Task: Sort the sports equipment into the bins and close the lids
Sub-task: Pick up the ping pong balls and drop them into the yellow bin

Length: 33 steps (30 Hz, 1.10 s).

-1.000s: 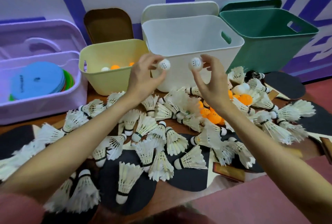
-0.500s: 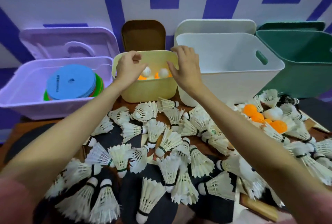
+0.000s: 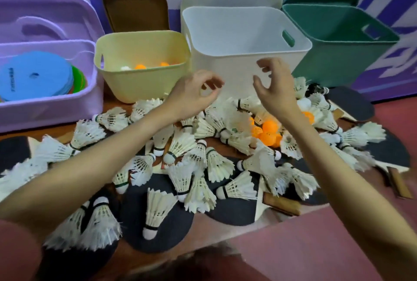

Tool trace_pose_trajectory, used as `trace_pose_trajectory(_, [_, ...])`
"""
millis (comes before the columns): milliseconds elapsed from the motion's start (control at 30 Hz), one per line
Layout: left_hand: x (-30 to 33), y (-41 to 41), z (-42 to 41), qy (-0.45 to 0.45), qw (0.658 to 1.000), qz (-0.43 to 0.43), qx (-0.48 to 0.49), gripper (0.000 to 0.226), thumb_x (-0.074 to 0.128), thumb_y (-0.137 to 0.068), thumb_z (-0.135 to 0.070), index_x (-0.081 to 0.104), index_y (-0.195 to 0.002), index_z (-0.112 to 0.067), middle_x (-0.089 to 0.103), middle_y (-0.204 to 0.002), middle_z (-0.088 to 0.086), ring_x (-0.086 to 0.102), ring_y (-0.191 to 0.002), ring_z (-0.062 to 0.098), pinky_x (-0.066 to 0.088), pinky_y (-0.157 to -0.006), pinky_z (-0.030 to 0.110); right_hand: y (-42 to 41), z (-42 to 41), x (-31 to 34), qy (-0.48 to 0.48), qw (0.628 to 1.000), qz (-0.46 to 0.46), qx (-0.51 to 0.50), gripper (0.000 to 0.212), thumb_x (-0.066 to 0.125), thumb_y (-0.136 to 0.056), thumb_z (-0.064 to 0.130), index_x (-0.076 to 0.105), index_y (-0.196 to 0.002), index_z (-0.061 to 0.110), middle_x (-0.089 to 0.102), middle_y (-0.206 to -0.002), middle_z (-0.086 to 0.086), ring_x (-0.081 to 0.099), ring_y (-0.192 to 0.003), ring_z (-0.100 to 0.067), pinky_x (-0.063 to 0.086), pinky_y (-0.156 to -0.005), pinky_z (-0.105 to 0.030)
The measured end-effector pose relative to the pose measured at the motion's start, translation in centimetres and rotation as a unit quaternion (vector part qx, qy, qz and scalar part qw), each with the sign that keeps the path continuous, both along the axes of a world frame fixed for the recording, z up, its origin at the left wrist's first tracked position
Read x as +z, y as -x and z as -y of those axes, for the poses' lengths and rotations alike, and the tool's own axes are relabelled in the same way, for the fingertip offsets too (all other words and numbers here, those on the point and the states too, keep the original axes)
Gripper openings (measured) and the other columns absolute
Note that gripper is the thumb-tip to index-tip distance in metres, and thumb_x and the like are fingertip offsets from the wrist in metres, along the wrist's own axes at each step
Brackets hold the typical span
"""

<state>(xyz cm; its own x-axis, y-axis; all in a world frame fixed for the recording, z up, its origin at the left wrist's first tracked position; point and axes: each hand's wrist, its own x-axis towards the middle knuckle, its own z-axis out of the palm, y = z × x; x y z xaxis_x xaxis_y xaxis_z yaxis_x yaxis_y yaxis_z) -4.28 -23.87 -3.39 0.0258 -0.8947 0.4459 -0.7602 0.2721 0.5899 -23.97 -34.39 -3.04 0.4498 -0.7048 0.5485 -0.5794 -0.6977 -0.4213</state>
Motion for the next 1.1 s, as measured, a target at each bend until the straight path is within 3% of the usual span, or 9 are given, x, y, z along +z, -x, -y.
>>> trace_pose_trajectory(100, [-0.7, 3.6, 1.0, -0.045, 0.992, 0.072, -0.097, 0.020, 0.062, -0.089, -0.021, 0.066, -0.108, -0.014, 0.067, -0.104, -0.004, 0.059, -0.092, 0.007, 0.047, -0.083, 0.023, 3.8, -0.5, -0.4, -0.035, 0.999, -0.018, -0.027, 0.028, 0.056, -0.088, 0.010, 0.055, -0.114, 0.001, 0.058, -0.110, -0.014, 0.056, -0.096, -0.025, 0.035, -0.082, -0.020])
trace_pose_trajectory(233, [-1.9, 7.2, 3.1, -0.098, 0.980, 0.116, -0.131, 0.024, 0.060, -0.088, -0.024, 0.067, -0.110, -0.017, 0.066, -0.109, -0.003, 0.058, -0.102, 0.012, 0.045, -0.089, 0.031, 7.7, -2.2, -1.4, -0.081, 0.994, -0.067, -0.011, 0.023, 0.061, -0.087, 0.010, 0.060, -0.109, 0.002, 0.062, -0.103, -0.013, 0.058, -0.093, -0.025, 0.042, -0.078, -0.027])
trace_pose_trajectory(400, [-2.5, 9.6, 5.7, -0.153, 0.965, 0.181, -0.109, 0.019, 0.056, -0.090, -0.023, 0.070, -0.102, -0.018, 0.069, -0.105, -0.001, 0.061, -0.099, 0.017, 0.049, -0.084, 0.034, 9.8, -3.8, -3.6, -0.118, 0.974, -0.194, -0.005, 0.028, 0.069, -0.084, 0.026, 0.065, -0.108, 0.013, 0.060, -0.106, -0.009, 0.051, -0.100, -0.027, 0.038, -0.082, -0.033])
trace_pose_trajectory(600, [-2.9, 11.2, 7.6, -0.200, 0.934, 0.291, -0.051, 0.014, 0.058, -0.080, -0.012, 0.072, -0.082, -0.008, 0.067, -0.082, 0.007, 0.062, -0.084, 0.028, 0.049, -0.065, 0.033, 9.1, -4.1, -4.6, -0.113, 0.950, -0.288, -0.043, 0.036, 0.061, -0.088, 0.036, 0.059, -0.121, 0.021, 0.056, -0.120, -0.008, 0.045, -0.115, -0.031, 0.030, -0.096, -0.041])
trace_pose_trajectory(733, [-2.5, 11.9, 8.3, -0.249, 0.894, 0.368, -0.051, 0.004, 0.066, -0.079, -0.012, 0.064, -0.078, -0.009, 0.056, -0.072, 0.003, 0.062, -0.081, 0.030, 0.046, -0.060, 0.032, 9.0, -3.6, -4.7, -0.130, 0.938, -0.316, -0.049, 0.038, 0.059, -0.088, 0.039, 0.058, -0.123, 0.023, 0.057, -0.119, -0.007, 0.044, -0.116, -0.031, 0.029, -0.096, -0.042])
trace_pose_trajectory(800, [-2.2, 12.4, 8.5, -0.269, 0.875, 0.400, -0.051, 0.018, 0.064, -0.078, -0.007, 0.050, -0.067, -0.010, 0.045, -0.064, 0.000, 0.061, -0.079, 0.028, 0.043, -0.058, 0.032, 8.9, -3.3, -4.7, -0.141, 0.933, -0.329, -0.047, 0.039, 0.061, -0.087, 0.041, 0.059, -0.121, 0.024, 0.058, -0.116, -0.006, 0.044, -0.115, -0.030, 0.029, -0.095, -0.041])
trace_pose_trajectory(900, [-1.6, 13.4, 8.7, -0.284, 0.859, 0.424, -0.035, 0.008, 0.056, -0.084, -0.002, 0.054, -0.087, -0.009, 0.053, -0.084, 0.002, 0.059, -0.089, 0.028, 0.043, -0.063, 0.033, 8.8, -3.3, -4.7, -0.146, 0.927, -0.343, -0.037, 0.039, 0.062, -0.086, 0.042, 0.059, -0.121, 0.025, 0.060, -0.112, -0.005, 0.045, -0.114, -0.028, 0.029, -0.093, -0.040])
trace_pose_trajectory(1000, [-1.5, 13.9, 9.3, -0.314, 0.837, 0.447, -0.014, 0.027, 0.052, -0.087, -0.003, 0.056, -0.113, -0.007, 0.057, -0.113, 0.006, 0.060, -0.102, 0.028, 0.042, -0.067, 0.032, 8.7, -3.4, -4.6, -0.158, 0.928, -0.335, -0.031, 0.039, 0.061, -0.085, 0.041, 0.059, -0.119, 0.023, 0.061, -0.108, -0.004, 0.045, -0.112, -0.029, 0.030, -0.093, -0.040])
trace_pose_trajectory(1100, [-1.5, 14.1, 9.8, -0.342, 0.816, 0.466, -0.004, 0.031, 0.051, -0.088, -0.004, 0.055, -0.119, -0.008, 0.057, -0.111, 0.005, 0.060, -0.104, 0.025, 0.041, -0.070, 0.029, 8.8, -3.4, -4.5, -0.162, 0.933, -0.320, -0.035, 0.036, 0.062, -0.084, 0.040, 0.060, -0.113, 0.019, 0.059, -0.105, -0.004, 0.046, -0.109, -0.028, 0.030, -0.091, -0.040])
